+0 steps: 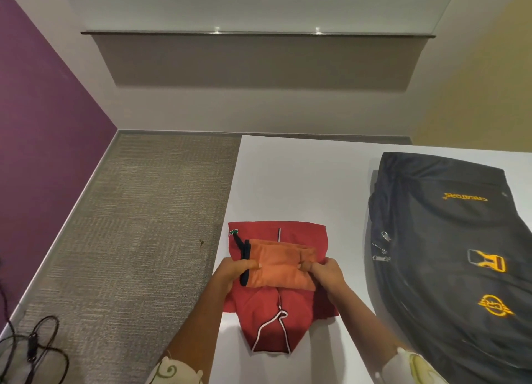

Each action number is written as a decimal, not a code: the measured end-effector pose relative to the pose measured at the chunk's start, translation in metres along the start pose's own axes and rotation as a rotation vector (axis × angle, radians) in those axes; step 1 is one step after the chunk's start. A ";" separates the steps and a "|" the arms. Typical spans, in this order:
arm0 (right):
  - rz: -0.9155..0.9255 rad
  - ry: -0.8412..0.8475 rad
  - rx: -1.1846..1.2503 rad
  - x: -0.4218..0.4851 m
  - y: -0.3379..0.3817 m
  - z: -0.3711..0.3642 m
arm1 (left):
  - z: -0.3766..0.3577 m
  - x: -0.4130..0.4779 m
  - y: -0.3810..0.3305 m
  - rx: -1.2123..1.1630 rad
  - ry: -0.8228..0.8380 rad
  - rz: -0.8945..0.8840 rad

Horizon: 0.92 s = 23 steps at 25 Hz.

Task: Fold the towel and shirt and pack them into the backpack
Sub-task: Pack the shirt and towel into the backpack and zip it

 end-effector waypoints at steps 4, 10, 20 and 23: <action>0.094 -0.081 -0.086 -0.015 0.009 0.010 | 0.002 -0.017 -0.002 -0.032 0.033 0.000; 0.386 -0.049 -0.169 -0.052 0.028 0.024 | -0.005 -0.024 -0.009 0.000 -0.127 -0.145; 0.392 -0.098 -0.456 -0.101 0.031 0.061 | -0.038 -0.138 -0.057 0.427 -0.287 -0.448; 0.344 -0.163 -0.393 -0.119 0.037 0.085 | -0.060 -0.175 -0.068 0.572 -0.275 -0.498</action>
Point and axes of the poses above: each hand's wrist, its own x-axis towards the middle knuckle, its own z-axis out of the back of the hand, y = z × x, the point moved 5 cm from there along x, towards the middle knuckle, and after that the axes turned 11 degrees about -y, right-handed, at the moved point
